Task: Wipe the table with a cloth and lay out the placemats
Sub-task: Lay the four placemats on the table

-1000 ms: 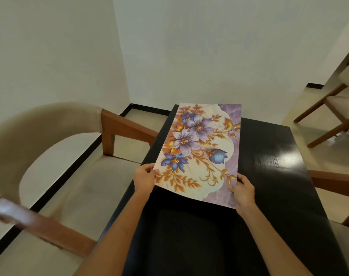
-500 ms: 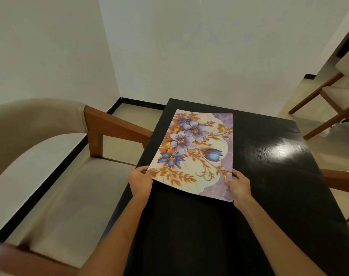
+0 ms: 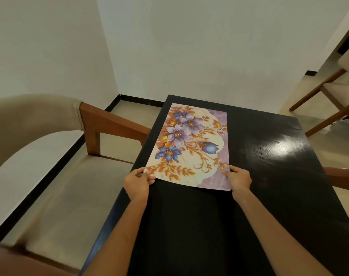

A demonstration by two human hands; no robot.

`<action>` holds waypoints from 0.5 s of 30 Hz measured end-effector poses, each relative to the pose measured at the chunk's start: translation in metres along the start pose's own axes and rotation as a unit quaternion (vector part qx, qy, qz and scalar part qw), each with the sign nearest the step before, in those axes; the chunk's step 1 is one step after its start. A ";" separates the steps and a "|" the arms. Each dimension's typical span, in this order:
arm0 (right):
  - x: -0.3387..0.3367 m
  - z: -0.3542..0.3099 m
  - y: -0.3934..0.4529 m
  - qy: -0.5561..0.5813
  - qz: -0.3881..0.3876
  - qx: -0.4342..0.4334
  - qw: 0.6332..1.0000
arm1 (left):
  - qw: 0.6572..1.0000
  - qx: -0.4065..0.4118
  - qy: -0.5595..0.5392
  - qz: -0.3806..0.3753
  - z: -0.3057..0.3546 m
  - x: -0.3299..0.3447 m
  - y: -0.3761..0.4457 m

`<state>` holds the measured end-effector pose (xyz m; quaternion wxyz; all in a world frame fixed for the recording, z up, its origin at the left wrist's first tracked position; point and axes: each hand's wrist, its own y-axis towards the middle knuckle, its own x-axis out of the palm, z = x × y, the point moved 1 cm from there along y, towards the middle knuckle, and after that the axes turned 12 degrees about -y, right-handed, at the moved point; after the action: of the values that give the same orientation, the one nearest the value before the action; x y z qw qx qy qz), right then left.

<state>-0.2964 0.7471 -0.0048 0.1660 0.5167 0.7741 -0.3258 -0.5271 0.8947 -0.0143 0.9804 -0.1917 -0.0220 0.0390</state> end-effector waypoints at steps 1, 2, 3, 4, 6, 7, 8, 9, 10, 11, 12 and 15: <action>0.000 0.001 0.000 -0.007 0.008 0.000 1.000 | 1.000 -0.005 -0.003 0.002 0.000 0.000 0.001; 0.000 0.003 -0.001 -0.015 0.014 0.002 1.000 | 1.000 -0.011 -0.004 0.004 0.001 0.001 0.002; -0.001 0.005 -0.002 -0.022 0.019 0.007 1.000 | 1.000 -0.015 -0.005 0.005 0.001 0.001 0.003; -0.001 0.007 -0.003 -0.026 0.024 0.014 0.999 | 1.000 -0.017 -0.005 0.004 0.001 0.001 0.003; 0.000 0.010 -0.004 -0.025 0.035 0.028 0.999 | 1.000 -0.015 -0.003 0.000 0.001 0.000 0.003; 0.000 0.011 -0.005 -0.023 0.039 0.034 0.998 | 1.000 -0.013 -0.003 0.000 0.001 0.000 0.003; 0.000 0.011 -0.005 -0.021 0.042 0.040 0.998 | 1.000 -0.012 -0.003 0.000 0.000 0.000 0.004; 0.001 0.011 -0.005 -0.021 0.044 0.046 0.998 | 1.000 -0.012 -0.003 0.001 0.000 0.000 0.004; 0.001 0.010 -0.006 -0.025 0.045 0.049 0.997 | 1.000 -0.013 -0.004 0.002 0.000 0.000 0.004; 0.001 0.009 -0.007 -0.030 0.045 0.052 0.997 | 1.000 -0.016 -0.006 0.003 0.001 0.001 0.004; 0.001 0.009 -0.007 -0.036 0.045 0.053 0.997 | 1.000 -0.019 -0.009 0.005 0.002 0.001 0.005; 0.000 0.010 -0.007 -0.049 0.046 0.052 0.996 | 1.000 -0.023 -0.012 0.006 0.002 0.003 0.005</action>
<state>-0.3033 0.7388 -0.0098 0.1914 0.5431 0.7225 -0.3827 -0.5248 0.9008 -0.0143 0.9752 -0.2137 -0.0337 0.0463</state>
